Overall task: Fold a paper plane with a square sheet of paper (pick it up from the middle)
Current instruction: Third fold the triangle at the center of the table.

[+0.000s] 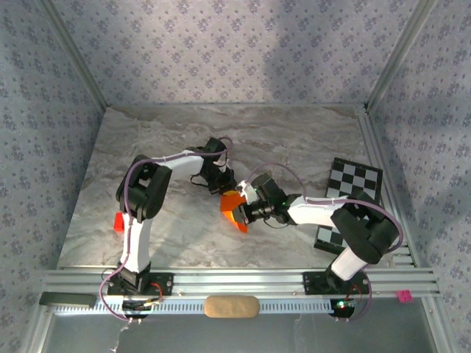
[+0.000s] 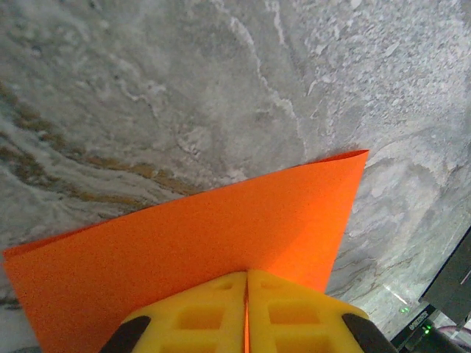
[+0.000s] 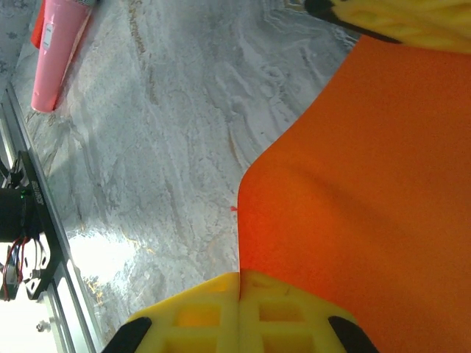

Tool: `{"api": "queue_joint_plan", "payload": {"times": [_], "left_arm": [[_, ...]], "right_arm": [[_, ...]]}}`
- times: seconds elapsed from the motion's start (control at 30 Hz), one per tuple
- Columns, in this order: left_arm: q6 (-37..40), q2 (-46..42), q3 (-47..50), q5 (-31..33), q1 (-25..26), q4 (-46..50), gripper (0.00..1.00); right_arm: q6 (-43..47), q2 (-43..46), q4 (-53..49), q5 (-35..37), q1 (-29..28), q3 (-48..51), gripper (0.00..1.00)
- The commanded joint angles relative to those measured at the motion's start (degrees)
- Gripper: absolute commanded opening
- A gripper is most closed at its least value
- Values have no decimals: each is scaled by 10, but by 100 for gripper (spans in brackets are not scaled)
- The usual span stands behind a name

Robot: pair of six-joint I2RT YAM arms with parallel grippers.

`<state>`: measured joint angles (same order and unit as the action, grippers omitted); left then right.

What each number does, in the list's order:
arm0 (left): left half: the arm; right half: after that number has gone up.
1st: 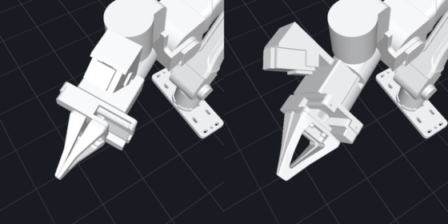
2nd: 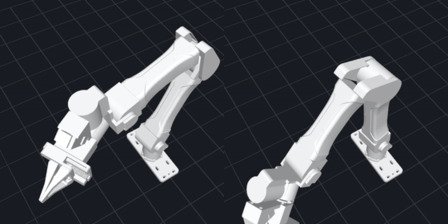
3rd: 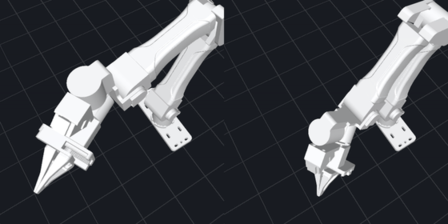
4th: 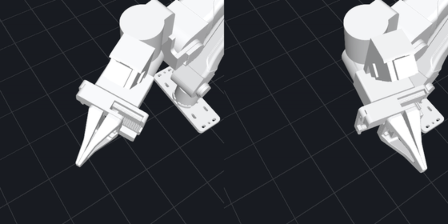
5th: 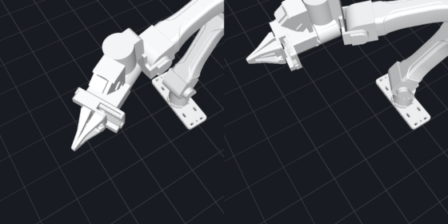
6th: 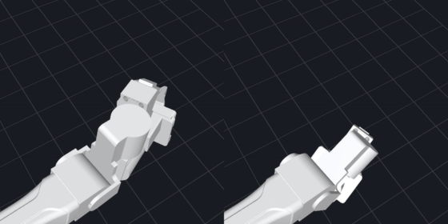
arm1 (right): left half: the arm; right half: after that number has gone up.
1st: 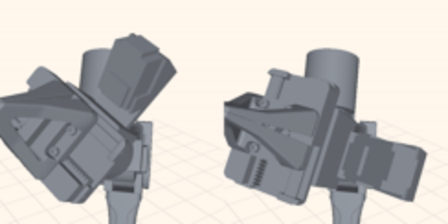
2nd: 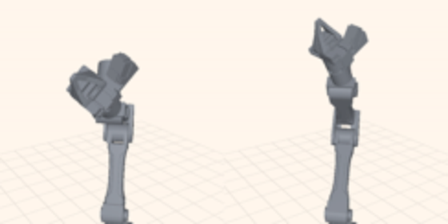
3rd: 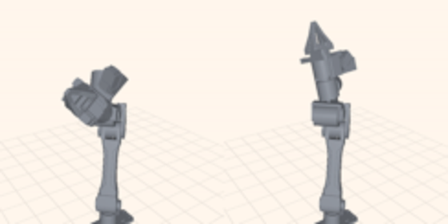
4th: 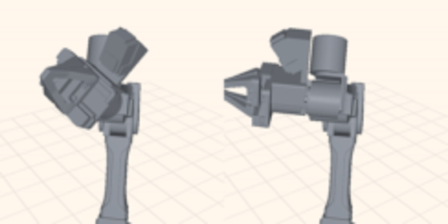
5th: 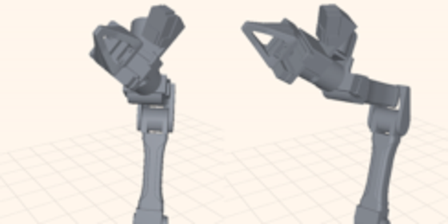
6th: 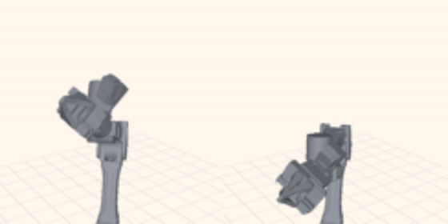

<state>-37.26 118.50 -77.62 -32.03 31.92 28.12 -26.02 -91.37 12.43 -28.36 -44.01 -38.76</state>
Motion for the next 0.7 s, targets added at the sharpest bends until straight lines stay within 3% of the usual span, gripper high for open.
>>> {"api": "queue_joint_plan", "payload": {"times": [0.0,0.67], "left_arm": [[10,2,19,25,2,18,10],[0,-3,27,24,2,6,10]], "right_arm": [[-10,-15,-3,-13,10,-1,0],[-5,-30,-54,42,39,-19,0]]}}
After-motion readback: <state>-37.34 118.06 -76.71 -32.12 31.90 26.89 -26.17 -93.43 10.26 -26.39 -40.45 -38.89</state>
